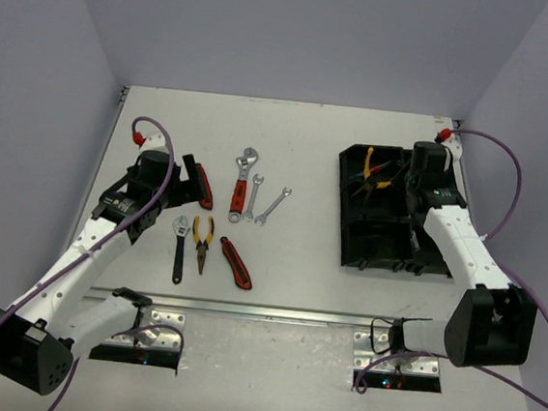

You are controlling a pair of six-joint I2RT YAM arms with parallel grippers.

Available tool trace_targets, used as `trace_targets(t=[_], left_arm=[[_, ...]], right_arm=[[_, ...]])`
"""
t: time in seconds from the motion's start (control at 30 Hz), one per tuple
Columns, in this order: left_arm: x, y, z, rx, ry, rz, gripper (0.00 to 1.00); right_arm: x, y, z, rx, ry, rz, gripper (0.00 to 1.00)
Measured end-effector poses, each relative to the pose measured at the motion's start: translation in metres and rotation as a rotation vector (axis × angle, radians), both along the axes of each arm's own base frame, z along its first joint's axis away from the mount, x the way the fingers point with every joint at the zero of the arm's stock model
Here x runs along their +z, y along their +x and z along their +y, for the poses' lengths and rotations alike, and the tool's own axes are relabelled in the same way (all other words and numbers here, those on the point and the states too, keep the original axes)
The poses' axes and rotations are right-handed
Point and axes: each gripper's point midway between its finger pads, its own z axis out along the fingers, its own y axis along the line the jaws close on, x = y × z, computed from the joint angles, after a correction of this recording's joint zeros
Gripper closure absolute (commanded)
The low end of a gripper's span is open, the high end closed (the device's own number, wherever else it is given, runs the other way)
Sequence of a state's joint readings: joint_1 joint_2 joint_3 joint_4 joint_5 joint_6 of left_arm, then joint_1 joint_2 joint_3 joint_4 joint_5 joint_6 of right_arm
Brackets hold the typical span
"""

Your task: Sort the tools into containers

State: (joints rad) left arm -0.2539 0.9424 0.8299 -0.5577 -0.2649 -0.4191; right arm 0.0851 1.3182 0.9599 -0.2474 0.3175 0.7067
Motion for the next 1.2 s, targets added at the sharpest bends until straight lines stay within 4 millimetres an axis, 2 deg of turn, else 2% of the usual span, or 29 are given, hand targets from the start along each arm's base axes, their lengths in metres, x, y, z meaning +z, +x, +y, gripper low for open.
trace_targets(t=[0.1, 0.33, 0.67, 0.73, 0.77, 0.8, 0.83, 0.93, 1.03, 1.2], left_arm=[[0.0, 0.0, 0.0, -0.001, -0.001, -0.001, 0.0], [0.002, 0.0, -0.001, -0.003, -0.004, -0.007, 0.0], [0.002, 0.0, -0.001, -0.007, -0.006, -0.006, 0.0], [0.002, 0.0, -0.002, -0.008, -0.007, -0.006, 0.0], [0.002, -0.001, -0.002, -0.008, -0.008, -0.006, 0.0], [0.002, -0.001, -0.002, -0.009, -0.008, -0.006, 0.0], [0.002, -0.001, -0.002, -0.009, -0.008, -0.005, 0.0], [0.002, -0.001, -0.002, -0.01, -0.008, -0.005, 0.0], [0.002, -0.001, -0.002, -0.011, -0.007, -0.005, 0.0], [-0.003, -0.001, -0.007, -0.031, -0.021, 0.014, 0.0]], right_arm=[[-0.017, -0.005, 0.0, -0.03, 0.033, 0.027, 1.0], [-0.035, -0.014, -0.004, -0.111, 0.08, 0.034, 1.0], [-0.045, -0.025, -0.016, -0.194, 0.062, 0.07, 0.99], [-0.046, -0.027, -0.018, -0.2, 0.056, 0.077, 0.77], [-0.046, -0.028, -0.018, -0.203, 0.052, 0.081, 0.49], [-0.047, -0.029, -0.019, -0.203, 0.05, 0.083, 0.26], [-0.046, -0.028, -0.019, -0.203, 0.049, 0.083, 0.19], [-0.042, -0.026, -0.018, -0.2, 0.052, 0.077, 0.1], [-0.025, -0.019, -0.016, -0.186, 0.055, 0.059, 0.05], [0.034, 0.004, -0.01, -0.127, 0.056, -0.038, 0.01]])
